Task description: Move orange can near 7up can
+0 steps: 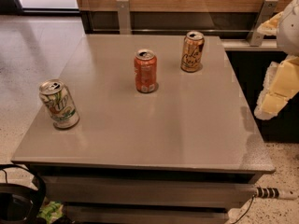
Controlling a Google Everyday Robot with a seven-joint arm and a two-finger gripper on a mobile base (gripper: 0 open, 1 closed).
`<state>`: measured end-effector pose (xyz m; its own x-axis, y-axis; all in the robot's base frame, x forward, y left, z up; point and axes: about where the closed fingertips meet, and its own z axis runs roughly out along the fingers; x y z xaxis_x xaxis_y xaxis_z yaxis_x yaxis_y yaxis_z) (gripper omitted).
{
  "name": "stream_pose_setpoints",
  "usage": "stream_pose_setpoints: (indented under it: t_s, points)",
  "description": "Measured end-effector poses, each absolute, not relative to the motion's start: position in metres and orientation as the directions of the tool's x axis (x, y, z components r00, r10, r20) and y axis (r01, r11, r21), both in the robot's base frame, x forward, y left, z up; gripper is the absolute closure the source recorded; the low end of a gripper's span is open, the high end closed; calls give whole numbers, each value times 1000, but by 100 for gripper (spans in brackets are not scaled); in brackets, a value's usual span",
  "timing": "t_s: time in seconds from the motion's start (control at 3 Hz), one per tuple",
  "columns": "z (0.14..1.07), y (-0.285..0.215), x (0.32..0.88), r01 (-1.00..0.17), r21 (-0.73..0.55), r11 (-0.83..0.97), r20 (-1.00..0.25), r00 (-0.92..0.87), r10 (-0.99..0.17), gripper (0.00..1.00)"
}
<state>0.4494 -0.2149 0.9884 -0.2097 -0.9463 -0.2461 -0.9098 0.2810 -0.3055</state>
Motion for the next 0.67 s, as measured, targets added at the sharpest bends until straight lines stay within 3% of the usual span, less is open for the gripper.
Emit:
stream_pose_setpoints:
  t_s: [0.33, 0.67]
  points:
    - [990, -216, 456, -902, -319, 291, -268, -209, -941, 0]
    - [952, -240, 507, -849, -272, 452, -498, -277, -822, 0]
